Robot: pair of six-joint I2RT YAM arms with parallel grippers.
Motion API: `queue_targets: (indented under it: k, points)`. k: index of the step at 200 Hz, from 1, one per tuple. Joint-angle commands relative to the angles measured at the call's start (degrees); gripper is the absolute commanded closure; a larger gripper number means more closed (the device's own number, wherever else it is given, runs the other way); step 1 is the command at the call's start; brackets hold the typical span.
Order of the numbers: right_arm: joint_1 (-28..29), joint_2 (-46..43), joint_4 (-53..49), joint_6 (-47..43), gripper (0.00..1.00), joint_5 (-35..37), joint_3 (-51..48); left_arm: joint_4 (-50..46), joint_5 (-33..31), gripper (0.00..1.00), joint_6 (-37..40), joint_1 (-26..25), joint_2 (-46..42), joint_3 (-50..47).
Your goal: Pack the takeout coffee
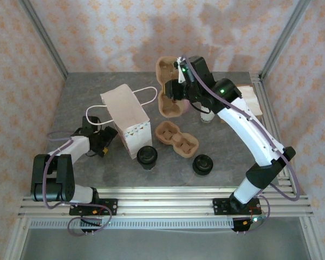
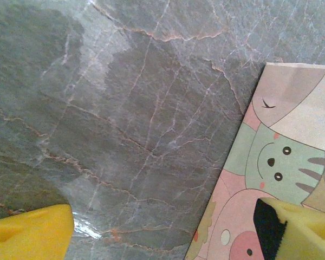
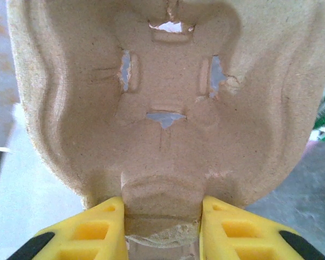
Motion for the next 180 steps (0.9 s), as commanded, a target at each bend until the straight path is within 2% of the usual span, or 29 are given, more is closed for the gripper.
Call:
queue_targets:
  k: [1,40,108,143,180]
  points:
    - [1.7,1.7,2.9,1.8,0.69,1.8,4.1,0.1,2.5,0.12,-0.6,-2.2,1.5,0.3]
    - [4.8,7.4,3.8,2.1,0.7,1.7,12.3,3.1,2.9,0.12,-0.5,-5.9,3.2,0.2]
    - [11.6,19.8,2.5,1.0,0.7,4.5,26.0,5.3,4.4,0.12,-0.3,-7.8,5.6,0.8]
    - [14.3,23.9,0.3,-0.3,0.7,7.9,28.5,4.7,4.5,0.11,0.5,-8.1,5.5,1.2]
    - [14.8,25.2,-0.9,-1.3,0.72,10.3,27.9,4.8,4.4,0.11,0.5,-8.2,5.4,0.9]
